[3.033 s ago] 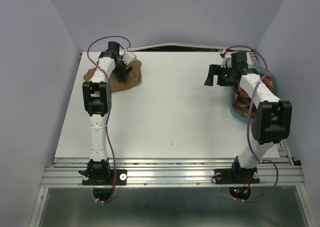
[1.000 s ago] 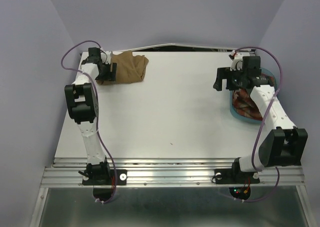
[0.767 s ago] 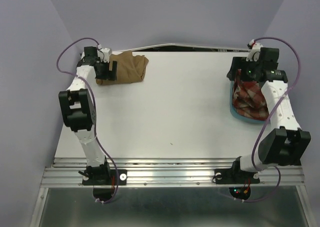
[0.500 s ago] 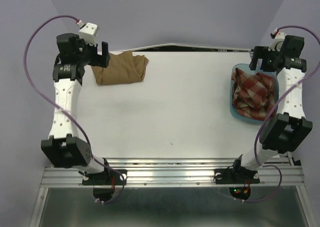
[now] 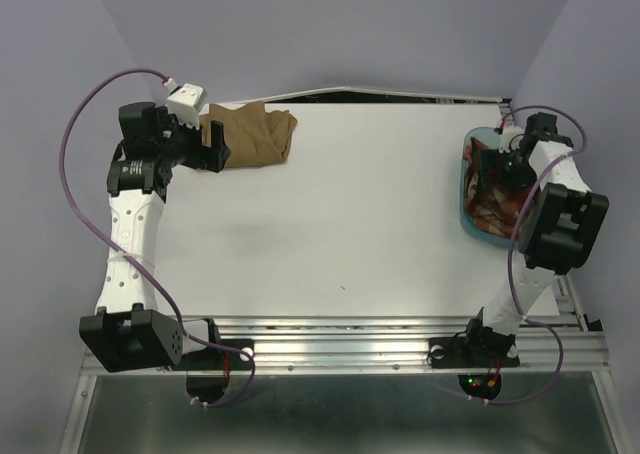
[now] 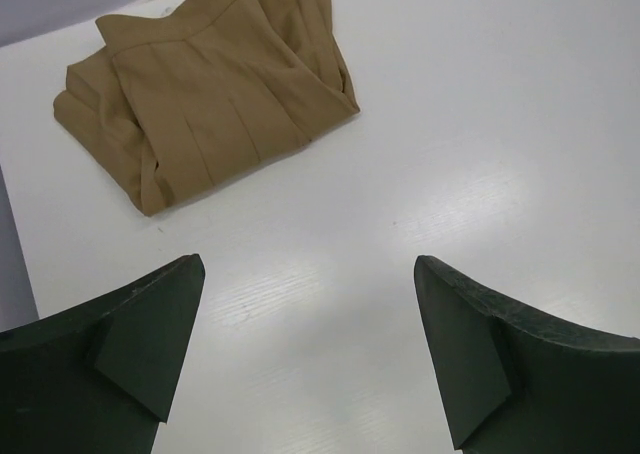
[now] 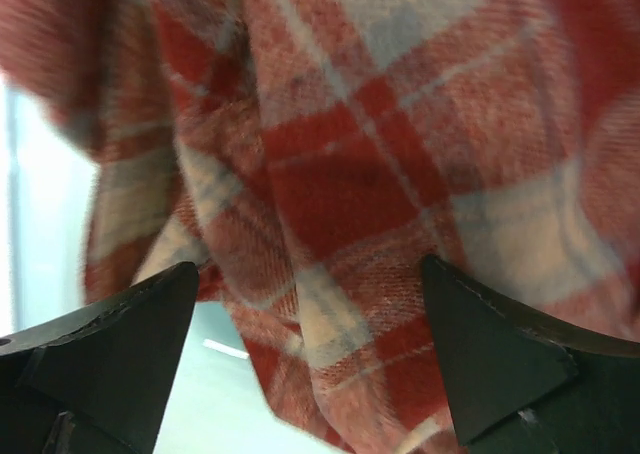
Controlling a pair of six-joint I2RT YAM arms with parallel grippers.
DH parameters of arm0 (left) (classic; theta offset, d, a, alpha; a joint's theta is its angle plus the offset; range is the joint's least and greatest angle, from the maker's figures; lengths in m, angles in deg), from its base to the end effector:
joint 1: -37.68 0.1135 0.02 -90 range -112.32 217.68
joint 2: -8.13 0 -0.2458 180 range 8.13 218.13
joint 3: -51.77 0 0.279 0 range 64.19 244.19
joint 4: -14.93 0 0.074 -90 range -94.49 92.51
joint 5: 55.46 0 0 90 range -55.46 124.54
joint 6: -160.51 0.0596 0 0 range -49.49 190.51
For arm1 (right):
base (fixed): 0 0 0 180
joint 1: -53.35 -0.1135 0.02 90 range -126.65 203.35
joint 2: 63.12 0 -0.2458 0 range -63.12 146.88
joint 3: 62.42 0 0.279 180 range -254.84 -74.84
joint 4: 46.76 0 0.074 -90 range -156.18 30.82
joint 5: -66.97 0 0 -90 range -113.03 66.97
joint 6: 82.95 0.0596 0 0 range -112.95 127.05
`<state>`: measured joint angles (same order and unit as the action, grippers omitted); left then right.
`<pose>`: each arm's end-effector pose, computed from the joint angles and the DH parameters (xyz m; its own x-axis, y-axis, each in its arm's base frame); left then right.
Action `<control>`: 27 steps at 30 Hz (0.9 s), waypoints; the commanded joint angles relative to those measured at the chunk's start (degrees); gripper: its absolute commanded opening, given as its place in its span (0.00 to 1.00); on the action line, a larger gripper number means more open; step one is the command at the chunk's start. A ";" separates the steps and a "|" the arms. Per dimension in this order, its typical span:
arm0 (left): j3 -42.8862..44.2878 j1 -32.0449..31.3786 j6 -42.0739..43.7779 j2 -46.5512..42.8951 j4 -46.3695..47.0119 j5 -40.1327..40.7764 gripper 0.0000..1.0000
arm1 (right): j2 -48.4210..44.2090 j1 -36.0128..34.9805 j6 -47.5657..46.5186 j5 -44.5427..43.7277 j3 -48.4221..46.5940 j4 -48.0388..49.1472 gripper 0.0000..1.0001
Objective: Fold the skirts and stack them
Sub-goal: Grab the skirt from the pile
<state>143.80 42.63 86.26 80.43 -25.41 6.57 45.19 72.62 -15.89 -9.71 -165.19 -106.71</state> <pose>0.3276 0.0003 0.3973 -0.2395 0.2199 -0.9457 0.4428 0.8916 0.0952 0.4101 -0.1288 0.1998 -0.8810 -0.0938 -0.4637 -0.1221 0.9920 0.0314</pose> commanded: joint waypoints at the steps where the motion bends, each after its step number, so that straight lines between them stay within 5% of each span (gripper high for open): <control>1: -1.47 -0.03 -0.37 -1.63 1.12 -1.13 0.99 | 0.67 -0.11 -1.49 -0.40 4.54 4.62 0.96; 2: -1.83 -0.03 -0.19 -1.71 1.29 -0.86 0.99 | -0.20 -0.11 -1.32 -0.66 5.78 6.03 0.93; 5: -2.62 -0.03 -0.72 -1.37 2.08 0.10 0.99 | -2.57 -0.11 0.00 -1.81 7.12 10.17 0.52; 6: -2.53 0.06 -1.07 -1.28 1.91 0.10 0.99 | -3.19 -0.11 0.43 -1.81 6.42 10.09 0.29; 8: -1.92 0.06 -1.42 -1.01 1.47 0.63 0.99 | -6.16 -0.11 1.49 -1.90 2.92 9.47 0.05; 9: -1.48 0.06 -1.68 -1.10 1.03 1.07 0.99 | -7.49 -0.11 1.67 -2.24 1.59 9.21 0.01; 21: 5.72 0.06 -0.90 1.62 -3.19 6.16 0.99 | -17.26 -0.11 6.76 5.13 -29.16 6.57 0.01; 27: 9.77 0.15 0.95 1.80 -3.63 7.49 0.99 | -14.79 -0.11 19.05 19.70 -47.99 6.04 0.01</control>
<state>149.73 42.66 85.62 82.92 -29.19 13.11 30.96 72.60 -6.07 -1.34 -206.41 -103.27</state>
